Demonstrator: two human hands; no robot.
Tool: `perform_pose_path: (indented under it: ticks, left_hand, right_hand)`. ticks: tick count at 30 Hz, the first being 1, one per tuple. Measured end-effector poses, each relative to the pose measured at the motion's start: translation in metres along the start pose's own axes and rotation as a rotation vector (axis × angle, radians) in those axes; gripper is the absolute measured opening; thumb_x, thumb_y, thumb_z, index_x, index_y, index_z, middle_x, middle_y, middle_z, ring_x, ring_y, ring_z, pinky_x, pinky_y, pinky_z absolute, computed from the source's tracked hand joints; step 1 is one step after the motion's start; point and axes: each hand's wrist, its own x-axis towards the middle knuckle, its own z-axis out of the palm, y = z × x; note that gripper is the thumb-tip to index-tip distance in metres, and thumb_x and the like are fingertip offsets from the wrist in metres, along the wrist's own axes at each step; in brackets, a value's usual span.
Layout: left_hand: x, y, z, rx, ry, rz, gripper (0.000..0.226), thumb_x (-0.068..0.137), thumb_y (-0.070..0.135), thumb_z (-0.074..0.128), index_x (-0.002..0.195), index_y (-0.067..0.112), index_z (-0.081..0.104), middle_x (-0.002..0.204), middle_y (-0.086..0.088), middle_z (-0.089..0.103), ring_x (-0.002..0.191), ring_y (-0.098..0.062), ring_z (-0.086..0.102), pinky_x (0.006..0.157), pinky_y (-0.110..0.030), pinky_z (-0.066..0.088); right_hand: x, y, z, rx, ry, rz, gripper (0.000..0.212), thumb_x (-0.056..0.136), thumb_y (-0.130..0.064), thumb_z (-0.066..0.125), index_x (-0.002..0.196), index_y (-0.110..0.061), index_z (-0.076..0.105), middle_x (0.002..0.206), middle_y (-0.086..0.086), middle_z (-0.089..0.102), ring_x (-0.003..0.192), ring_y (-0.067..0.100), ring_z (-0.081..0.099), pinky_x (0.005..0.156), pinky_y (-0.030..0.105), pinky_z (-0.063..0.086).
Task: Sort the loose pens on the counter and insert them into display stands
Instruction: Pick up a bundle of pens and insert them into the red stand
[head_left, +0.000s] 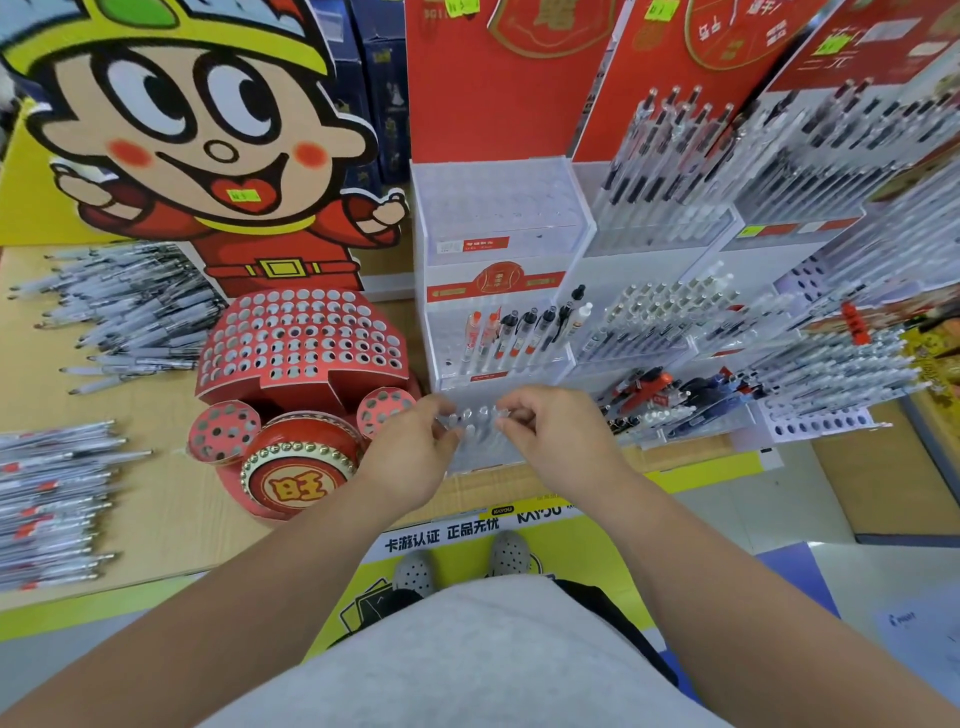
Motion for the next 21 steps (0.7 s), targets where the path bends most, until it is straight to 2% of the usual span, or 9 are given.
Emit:
perform_pose_path:
  ticks: [5,12,17,21]
  left_hand:
    - [-0.001,0.000,0.000,-0.005,-0.005,0.008,0.028,0.101,0.022,0.057,0.129,0.018,0.057,0.085,-0.002,0.065,0.077,-0.019,0.064,0.069,-0.034,0.052]
    - [-0.002,0.000,0.000,-0.035,0.003,0.028,0.036,0.101,0.028,0.057,0.136,0.021,0.053,0.087,0.001,0.066,0.075,-0.013,0.062,0.068,-0.030,0.050]
    - [-0.005,-0.002,0.001,-0.030,0.030,0.047,0.030,0.103,0.027,0.054,0.132,0.021,0.055,0.083,0.001,0.067,0.073,-0.014,0.063,0.067,-0.031,0.051]
    - [-0.005,0.000,0.000,-0.001,0.016,0.053,0.029,0.102,0.023,0.054,0.131,0.021,0.056,0.088,-0.001,0.067,0.073,-0.017,0.064,0.068,-0.034,0.053]
  right_hand:
    - [0.001,0.002,0.013,-0.044,-0.037,0.038,0.020,0.096,-0.025,0.065,0.111,-0.015,0.074,0.097,0.002,0.076,0.088,0.020,0.069,0.081,0.038,0.056]
    - [0.003,0.003,0.028,-0.048,0.012,0.101,0.019,0.094,-0.025,0.066,0.106,-0.014,0.076,0.093,0.006,0.077,0.087,0.025,0.071,0.079,0.040,0.057]
    - [0.005,0.003,0.032,-0.054,0.019,0.108,0.018,0.093,-0.026,0.067,0.106,-0.016,0.076,0.092,0.004,0.077,0.088,0.023,0.071,0.080,0.038,0.057]
    - [0.005,0.001,0.038,-0.106,-0.033,0.089,0.017,0.095,-0.025,0.064,0.104,-0.017,0.076,0.091,0.003,0.076,0.085,0.024,0.069,0.076,0.036,0.056]
